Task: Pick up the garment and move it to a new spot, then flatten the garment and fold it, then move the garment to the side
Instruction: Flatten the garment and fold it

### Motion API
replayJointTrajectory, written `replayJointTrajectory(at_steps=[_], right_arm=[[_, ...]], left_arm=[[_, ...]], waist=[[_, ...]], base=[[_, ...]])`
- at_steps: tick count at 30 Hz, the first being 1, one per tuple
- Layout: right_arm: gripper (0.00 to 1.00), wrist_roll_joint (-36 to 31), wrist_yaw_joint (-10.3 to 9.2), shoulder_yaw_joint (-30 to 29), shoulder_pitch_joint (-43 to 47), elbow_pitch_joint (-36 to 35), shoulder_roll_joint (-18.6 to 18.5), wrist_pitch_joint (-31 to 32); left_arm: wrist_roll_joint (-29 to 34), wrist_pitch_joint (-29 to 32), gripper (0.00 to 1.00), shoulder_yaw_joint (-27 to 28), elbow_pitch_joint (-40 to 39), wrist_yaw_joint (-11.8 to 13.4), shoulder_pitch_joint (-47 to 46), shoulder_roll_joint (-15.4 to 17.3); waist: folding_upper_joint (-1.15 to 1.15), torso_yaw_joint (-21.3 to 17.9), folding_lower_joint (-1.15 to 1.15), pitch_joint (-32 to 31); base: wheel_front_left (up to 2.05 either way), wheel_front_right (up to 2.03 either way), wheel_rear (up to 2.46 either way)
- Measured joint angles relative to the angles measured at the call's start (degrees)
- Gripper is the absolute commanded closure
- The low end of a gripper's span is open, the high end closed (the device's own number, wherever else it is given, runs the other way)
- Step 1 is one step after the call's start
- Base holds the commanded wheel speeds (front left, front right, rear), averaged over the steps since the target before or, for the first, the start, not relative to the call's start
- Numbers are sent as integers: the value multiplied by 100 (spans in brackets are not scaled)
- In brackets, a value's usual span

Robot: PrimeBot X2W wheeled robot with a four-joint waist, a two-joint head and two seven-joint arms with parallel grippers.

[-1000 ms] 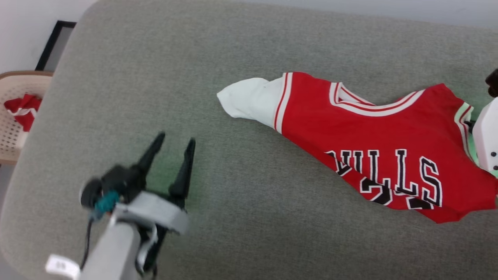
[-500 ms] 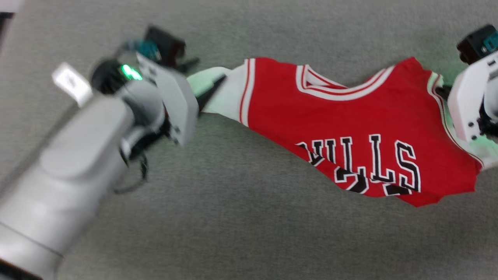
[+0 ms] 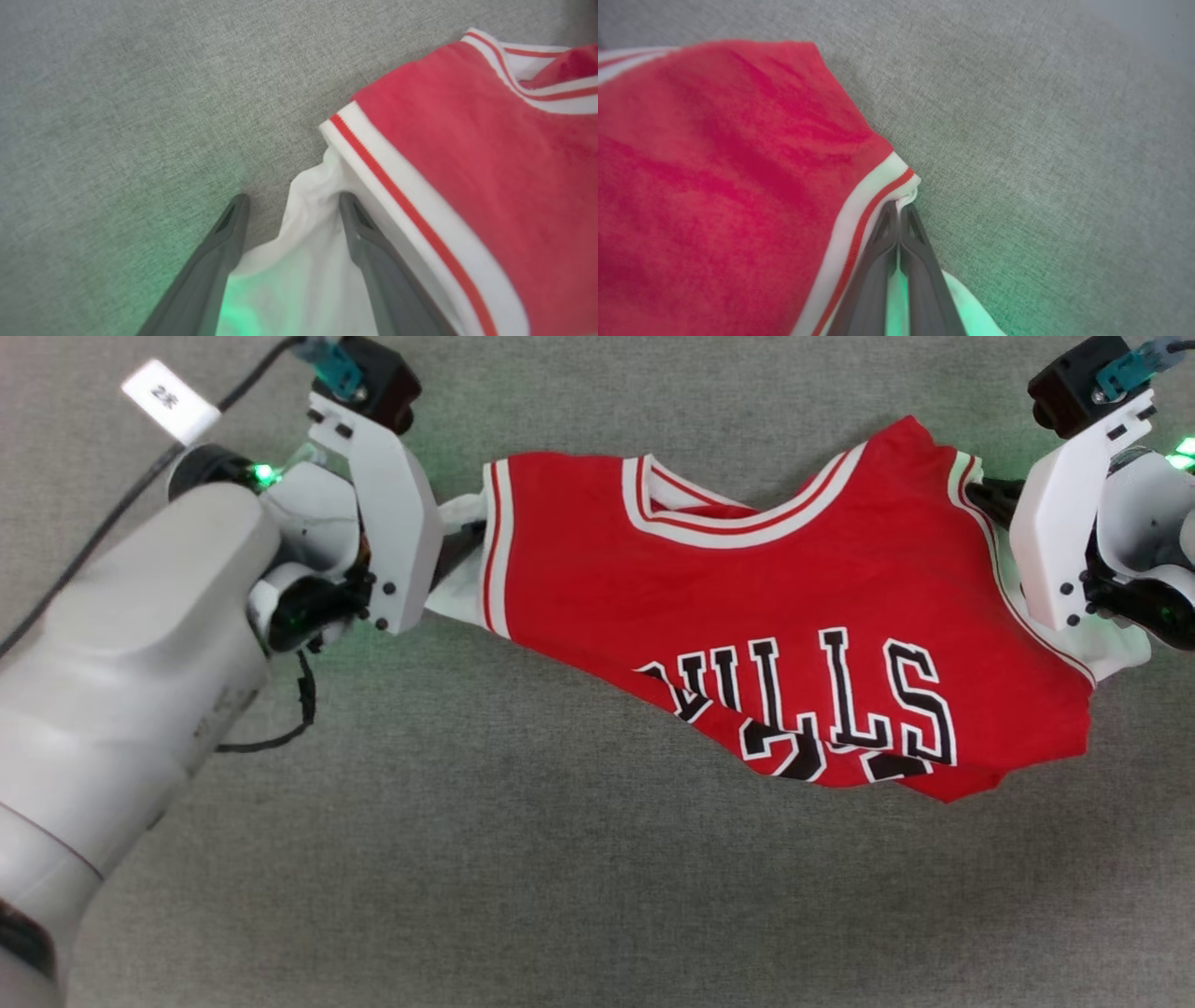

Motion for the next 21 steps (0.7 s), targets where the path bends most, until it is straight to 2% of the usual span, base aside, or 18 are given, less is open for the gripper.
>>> replayJointTrajectory(at_steps=[1,2,3,6,10,15,21], right_arm=[[100,26,0,26,-10,10,9,-32],[100,49,0,67,-26,16,12,-59],[100,56,0,120,-48,29,12,-89],[100,94,1,210,-54,81,14,-261],[100,266,1,289,-48,250,64,-581],[100,364,-9,169,-176,690,163,-1068],[100,260,-9,-210,-931,1423,388,-1841]], left_arm=[[-100,45,61,-56,-14,3,-34,20],[-183,80,89,-110,-36,3,-64,45],[-263,102,100,-157,-56,4,-79,59],[-415,86,100,-268,-94,3,-84,98],[-506,-344,100,-374,22,-4,-79,99],[-698,-1270,100,-319,309,-4,-137,43],[-935,-2306,100,98,948,-3,-687,-165]], waist=[[0,-12,0,6],[0,-15,0,8],[0,-13,0,6],[0,-10,0,-20],[0,-11,0,-110],[0,-45,0,-243],[0,-130,0,-386]], base=[[0,0,0],[0,0,0],[0,0,0],[0,0,0],[0,0,0],[0,0,0],[0,0,0]])
